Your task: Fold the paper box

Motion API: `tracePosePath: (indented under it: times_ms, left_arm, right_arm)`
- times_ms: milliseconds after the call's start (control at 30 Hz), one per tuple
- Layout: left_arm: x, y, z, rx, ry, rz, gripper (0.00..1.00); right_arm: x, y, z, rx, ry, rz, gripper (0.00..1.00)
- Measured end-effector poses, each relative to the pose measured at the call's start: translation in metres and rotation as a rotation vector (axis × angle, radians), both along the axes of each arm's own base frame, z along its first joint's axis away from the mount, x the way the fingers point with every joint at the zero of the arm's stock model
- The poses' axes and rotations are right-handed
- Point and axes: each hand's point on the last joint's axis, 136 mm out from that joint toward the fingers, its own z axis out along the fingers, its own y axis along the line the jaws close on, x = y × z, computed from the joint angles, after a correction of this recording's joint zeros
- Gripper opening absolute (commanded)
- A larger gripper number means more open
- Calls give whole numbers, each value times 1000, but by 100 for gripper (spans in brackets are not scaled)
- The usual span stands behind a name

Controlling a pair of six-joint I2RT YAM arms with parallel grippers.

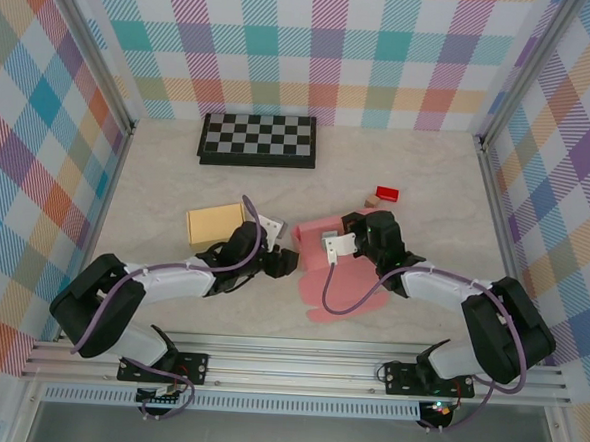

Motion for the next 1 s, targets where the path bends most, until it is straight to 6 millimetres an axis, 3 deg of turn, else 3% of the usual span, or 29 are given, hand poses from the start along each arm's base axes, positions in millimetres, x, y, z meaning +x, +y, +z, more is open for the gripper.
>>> tracePosePath:
  times_ms: [200, 467, 633, 833, 1000]
  left_arm:
    - [-2, 5, 17, -20, -45, 13, 63]
    - [-3, 0, 4, 27, -43, 22, 63]
    - [17, -2, 13, 99, -108, 71, 64]
    - [45, 12, 27, 249, -211, 159, 66]
    - [61, 35, 25, 351, -251, 201, 65]
  right_arm:
    - [-4, 4, 1, 9, -33, 1, 0]
    - [-14, 13, 4, 45, -70, -21, 0]
    - [-6, 15, 18, 149, -83, -76, 0]
    - [20, 39, 46, 278, -135, -87, 0]
    - [32, 53, 40, 316, -146, -85, 0]
